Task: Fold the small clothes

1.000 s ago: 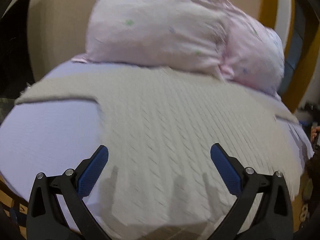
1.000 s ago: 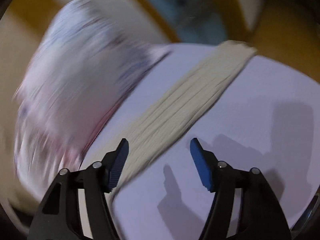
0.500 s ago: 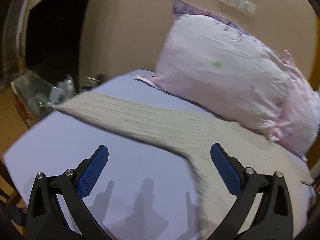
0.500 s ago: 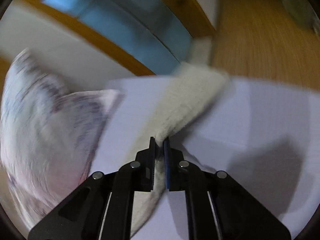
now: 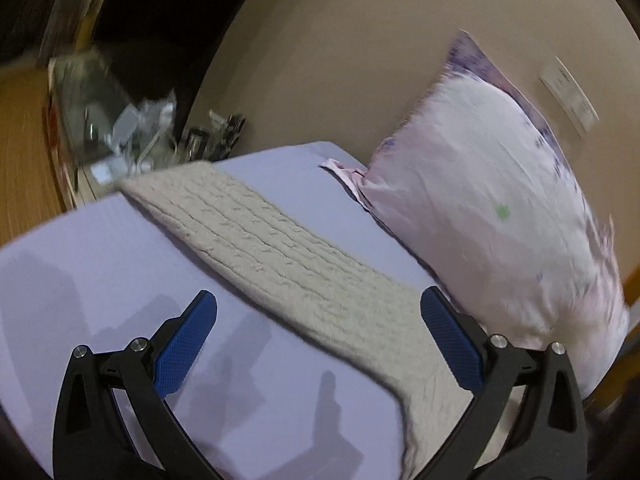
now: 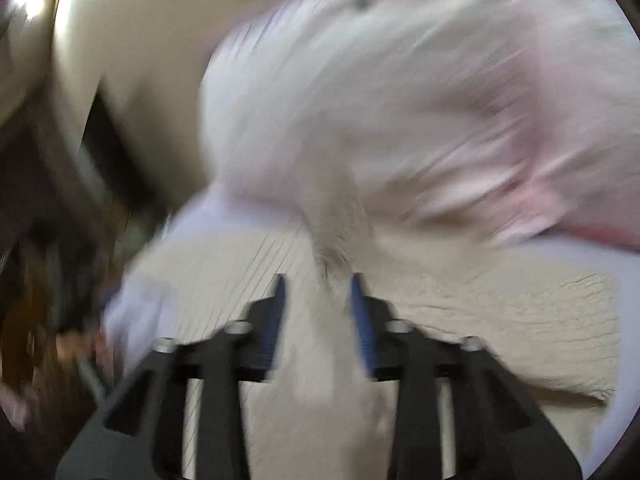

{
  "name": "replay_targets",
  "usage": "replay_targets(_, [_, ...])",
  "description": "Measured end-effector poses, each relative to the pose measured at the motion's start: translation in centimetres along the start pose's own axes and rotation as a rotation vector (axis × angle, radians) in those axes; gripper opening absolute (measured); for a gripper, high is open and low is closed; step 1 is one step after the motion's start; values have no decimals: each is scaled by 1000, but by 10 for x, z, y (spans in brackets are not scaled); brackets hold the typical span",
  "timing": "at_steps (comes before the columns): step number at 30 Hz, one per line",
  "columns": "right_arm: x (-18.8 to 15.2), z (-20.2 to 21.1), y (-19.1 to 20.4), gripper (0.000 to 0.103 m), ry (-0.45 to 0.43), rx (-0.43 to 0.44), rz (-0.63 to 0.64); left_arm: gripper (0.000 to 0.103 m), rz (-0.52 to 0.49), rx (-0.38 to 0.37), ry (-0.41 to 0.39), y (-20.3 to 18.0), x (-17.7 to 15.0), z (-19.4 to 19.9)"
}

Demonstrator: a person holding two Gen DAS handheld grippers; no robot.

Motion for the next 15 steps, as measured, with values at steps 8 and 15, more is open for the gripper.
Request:
replay_targets(8, [-25, 48, -48, 75, -85, -25, -133, 87, 248, 19, 71, 47, 24, -39])
replay_targets(15, [-40, 88, -104, 79, -163, -70, -256, 64, 348, 68, 39, 77, 54, -52])
Point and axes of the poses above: each gripper's, at about its wrist camera, not at the fingertips, and z roughly against the way its jaws point, y to its left, x to its top, the point moved 8 cm from there along -z, roughly the way its jaws point, and after that the axes turned 5 degrees about x, right-handed, at the moved point
